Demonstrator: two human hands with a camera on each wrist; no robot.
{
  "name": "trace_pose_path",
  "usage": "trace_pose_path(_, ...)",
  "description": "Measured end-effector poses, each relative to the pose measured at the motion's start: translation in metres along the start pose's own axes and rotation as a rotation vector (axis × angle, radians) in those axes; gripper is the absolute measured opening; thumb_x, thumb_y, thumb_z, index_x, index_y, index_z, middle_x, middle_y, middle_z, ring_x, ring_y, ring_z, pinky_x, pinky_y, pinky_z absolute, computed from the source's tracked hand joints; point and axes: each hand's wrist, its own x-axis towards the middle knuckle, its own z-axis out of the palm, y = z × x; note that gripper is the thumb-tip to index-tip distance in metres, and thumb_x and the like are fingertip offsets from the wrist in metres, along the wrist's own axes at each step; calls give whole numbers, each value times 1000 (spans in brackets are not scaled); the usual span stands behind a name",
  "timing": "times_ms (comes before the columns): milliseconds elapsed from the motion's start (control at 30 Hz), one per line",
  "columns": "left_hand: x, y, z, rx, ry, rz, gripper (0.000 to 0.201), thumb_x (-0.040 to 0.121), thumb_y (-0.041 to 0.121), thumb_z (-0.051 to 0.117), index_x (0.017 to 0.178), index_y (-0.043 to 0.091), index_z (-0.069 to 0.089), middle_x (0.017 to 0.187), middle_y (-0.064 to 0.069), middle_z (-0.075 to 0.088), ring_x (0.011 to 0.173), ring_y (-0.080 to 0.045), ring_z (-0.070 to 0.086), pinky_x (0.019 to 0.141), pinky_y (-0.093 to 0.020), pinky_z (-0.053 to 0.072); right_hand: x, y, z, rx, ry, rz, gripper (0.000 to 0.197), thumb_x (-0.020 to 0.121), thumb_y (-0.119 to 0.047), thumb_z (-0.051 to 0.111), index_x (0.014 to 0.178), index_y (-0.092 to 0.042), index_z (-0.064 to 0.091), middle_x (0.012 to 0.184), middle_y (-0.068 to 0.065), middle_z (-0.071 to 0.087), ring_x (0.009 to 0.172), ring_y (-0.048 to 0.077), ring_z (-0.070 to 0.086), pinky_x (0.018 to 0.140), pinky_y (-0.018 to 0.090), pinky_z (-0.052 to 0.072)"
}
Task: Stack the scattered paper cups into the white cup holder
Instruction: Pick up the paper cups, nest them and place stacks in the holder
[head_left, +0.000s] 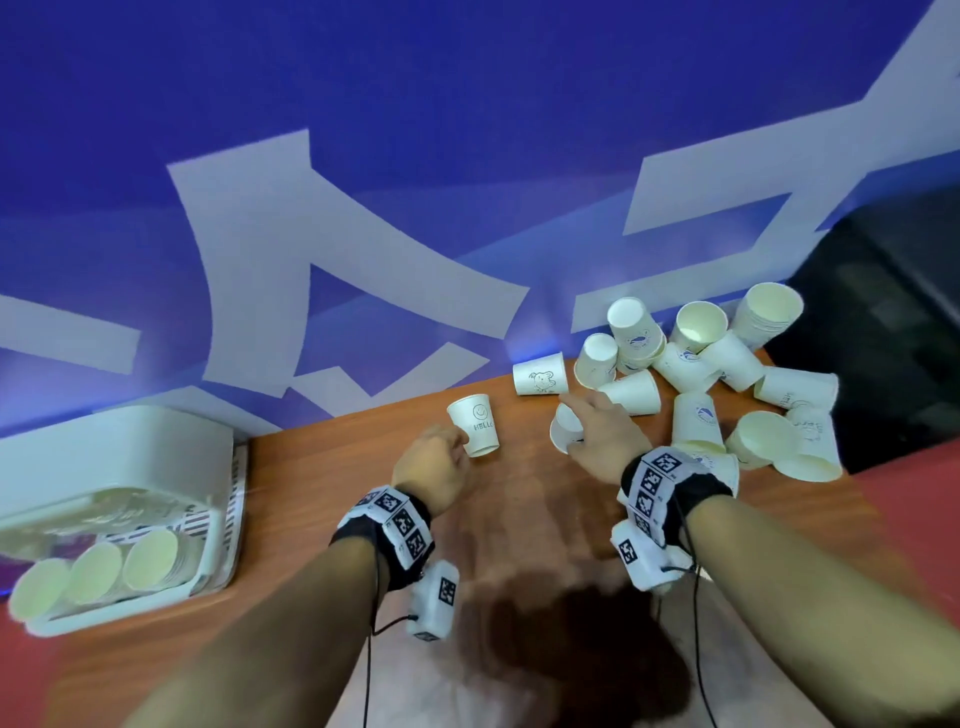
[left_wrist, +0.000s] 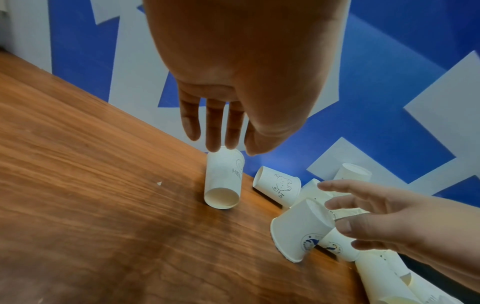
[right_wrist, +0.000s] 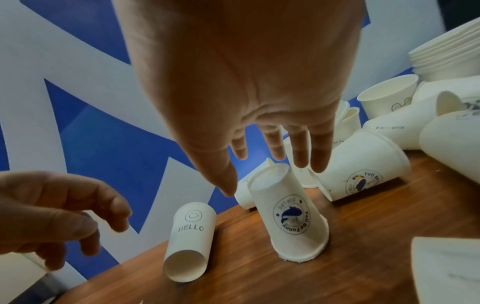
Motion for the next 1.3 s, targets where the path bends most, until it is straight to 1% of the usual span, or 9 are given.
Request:
trace_pose_path(200,33,-10,12,13,18,23,51,86,24,57,136,20,47,132,-3,46,115,-27,48,98,-36,41,33,3,13,-171,-95,19,77,85,-35,61,149,-35,18,147,7,29,125,32,42,97,42,46)
trace_pose_path(333,53,-10,18,39,38,-13,63,88,32,58,146,24,32,152,-8,26,128,-36,41,107,-41,36,47,5,18,-239,-66,-1,68,83,-39,64,142,-30,31,138,8,37,118,30,47,92,40,47)
trace_pose_path(467,65,-9,25,40,-57,-94,69,93,42,51,151,34,15,161,-2,2,135,-40,34,110,-45,34,52,14,17,-257,29,-22,57,82,-45,64,131,-26,41,129,4,46,111,27,47,88,40,47)
trace_pose_path(700,77,-8,36,76,-135,-91,76,88,37,63,150,29,19,161,3,7,134,-36,38,109,-43,37,49,20,3,306,205,90,46,69,-34,77,96,-20,43,94,-1,56,86,20,56,72,36,46)
trace_pose_path(767,79,-7,37,71,-142,-96,77,89,35,63,151,26,19,161,3,8,135,-35,36,110,-43,35,45,19,0,435,225,103,47,68,-30,79,96,-19,43,91,-2,57,83,19,56,68,32,42)
trace_pose_path(833,79,-5,38,71,-143,-90,76,89,32,63,151,22,20,161,2,9,136,-34,35,110,-43,35,40,19,-4,543,218,104,55,70,-28,80,112,-20,45,100,-3,59,91,16,57,74,29,43)
trace_pose_path(1000,75,-2,40,-19,-95,-85,66,81,28,73,132,21,33,134,1,39,110,-27,54,94,-41,46,28,22,-7,640,130,70,89,77,-25,73,149,-36,22,116,-5,60,103,14,59,89,28,46)
trace_pose_path(1167,60,6,37,-65,-63,-80,35,87,17,58,110,24,33,104,2,51,82,-22,55,73,-34,43,13,21,-9,621,118,48,89,81,-23,66,149,-46,13,113,-7,60,100,13,59,82,25,46)
trace_pose_path(1300,45,8,27,-103,-18,-24,24,92,16,47,114,24,41,99,1,60,83,-21,56,72,-32,42,0,12,-19,613,142,41,84,81,-26,66,146,-47,18,107,-6,61,97,15,60,82,28,47)
